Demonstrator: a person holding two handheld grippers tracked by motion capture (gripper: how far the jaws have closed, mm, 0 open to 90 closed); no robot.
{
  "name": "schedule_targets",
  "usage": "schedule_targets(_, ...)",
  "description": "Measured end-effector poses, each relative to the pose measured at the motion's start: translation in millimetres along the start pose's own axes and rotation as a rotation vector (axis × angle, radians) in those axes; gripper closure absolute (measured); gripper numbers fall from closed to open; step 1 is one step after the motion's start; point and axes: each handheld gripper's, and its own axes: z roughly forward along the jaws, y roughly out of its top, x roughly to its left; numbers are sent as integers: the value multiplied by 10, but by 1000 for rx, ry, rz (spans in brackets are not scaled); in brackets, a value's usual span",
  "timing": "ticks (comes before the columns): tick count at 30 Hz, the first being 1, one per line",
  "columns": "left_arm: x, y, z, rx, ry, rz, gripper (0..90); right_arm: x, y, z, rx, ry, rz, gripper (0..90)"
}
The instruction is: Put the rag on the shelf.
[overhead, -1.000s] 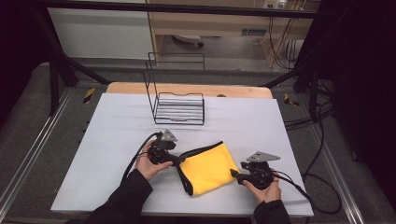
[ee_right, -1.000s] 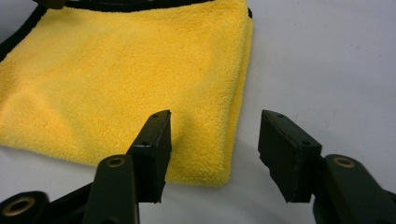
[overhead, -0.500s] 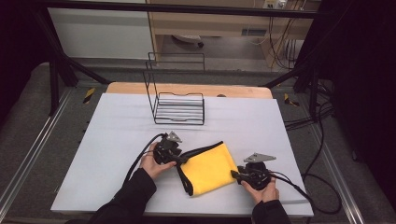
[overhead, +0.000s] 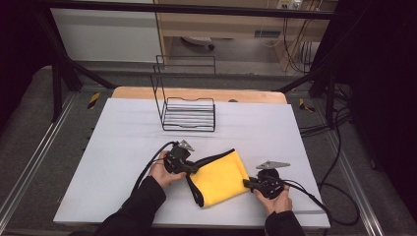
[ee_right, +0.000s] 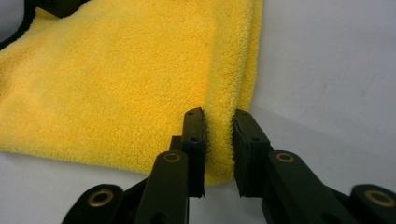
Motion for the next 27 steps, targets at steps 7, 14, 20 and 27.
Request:
schedule_targets(7,-64,-5,-71,-2,31,36,780,-27,53,1,-3,14,-12,842)
schedule_targets(14,-167,-129,-237,-19,67,20,789,0,234,82,-21,-21,-107,851)
schedule_targets(20,-274,-306,-336,-34,120,-1,787,44,401,202,-16,-6,-188,851)
schedule_targets(27,-324,-509,-422,-73,124,-48,781,136,549,324,-20,4,-257,852)
